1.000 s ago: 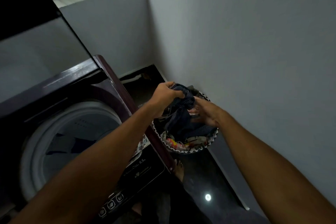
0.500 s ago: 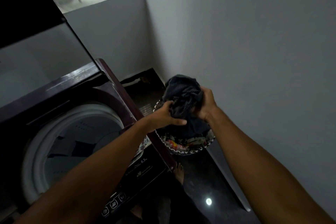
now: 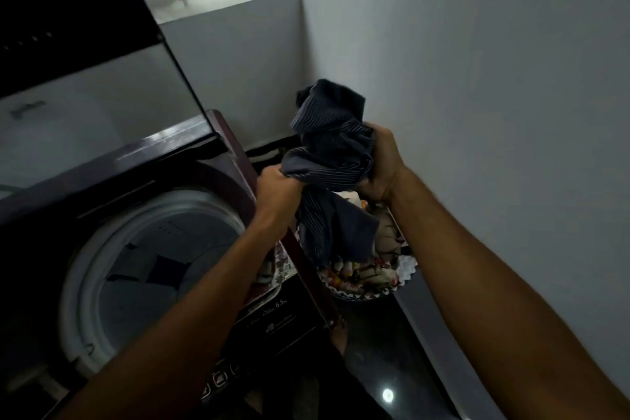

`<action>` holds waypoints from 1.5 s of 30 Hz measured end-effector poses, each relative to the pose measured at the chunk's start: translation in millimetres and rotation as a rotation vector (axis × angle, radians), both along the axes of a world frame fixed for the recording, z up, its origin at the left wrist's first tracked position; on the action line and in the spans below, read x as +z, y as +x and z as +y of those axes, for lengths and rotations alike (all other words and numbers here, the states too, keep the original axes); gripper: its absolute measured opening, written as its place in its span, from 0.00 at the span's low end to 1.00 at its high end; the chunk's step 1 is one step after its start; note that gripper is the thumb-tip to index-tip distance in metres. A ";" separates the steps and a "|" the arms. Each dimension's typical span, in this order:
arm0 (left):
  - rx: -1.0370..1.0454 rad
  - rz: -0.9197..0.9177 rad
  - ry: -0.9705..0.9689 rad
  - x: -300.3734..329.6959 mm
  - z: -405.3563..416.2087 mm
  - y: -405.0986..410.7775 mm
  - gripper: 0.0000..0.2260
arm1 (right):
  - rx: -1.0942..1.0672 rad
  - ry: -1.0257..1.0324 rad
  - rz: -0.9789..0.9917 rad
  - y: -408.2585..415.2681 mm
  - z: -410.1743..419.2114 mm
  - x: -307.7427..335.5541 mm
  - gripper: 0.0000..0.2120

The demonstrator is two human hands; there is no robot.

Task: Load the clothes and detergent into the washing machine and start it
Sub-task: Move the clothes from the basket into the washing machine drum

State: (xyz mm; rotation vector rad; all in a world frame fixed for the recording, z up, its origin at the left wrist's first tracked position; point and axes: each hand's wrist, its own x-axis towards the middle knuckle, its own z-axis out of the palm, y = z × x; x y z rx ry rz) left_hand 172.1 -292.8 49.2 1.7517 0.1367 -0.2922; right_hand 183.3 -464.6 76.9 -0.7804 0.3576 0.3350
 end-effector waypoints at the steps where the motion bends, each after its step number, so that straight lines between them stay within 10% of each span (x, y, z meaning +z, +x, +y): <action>1: 0.068 -0.019 -0.070 9.5 8.4 1.5 0.09 | 0.064 -0.044 0.017 3.0 9.7 -1.7 0.18; 14: 0.484 -0.142 -0.081 76.6 145.7 -3.2 0.03 | 0.406 0.122 -0.077 14.8 166.2 23.6 0.21; 19: 0.581 0.055 -0.054 20.6 214.6 -14.4 0.07 | 0.540 -0.164 0.045 15.6 220.4 -12.4 0.29; 25: 0.484 0.143 0.295 -15.4 248.2 -37.9 0.10 | 0.513 -0.424 0.135 -0.1 252.1 -53.3 0.16; 32: 0.187 0.269 0.558 -43.0 247.1 -50.4 0.33 | 0.691 -0.862 0.164 -19.3 261.3 -68.5 0.12; 45: -0.201 -0.208 0.427 -16.5 135.5 -24.4 0.18 | 0.473 -1.673 -0.426 8.5 160.3 -39.0 0.08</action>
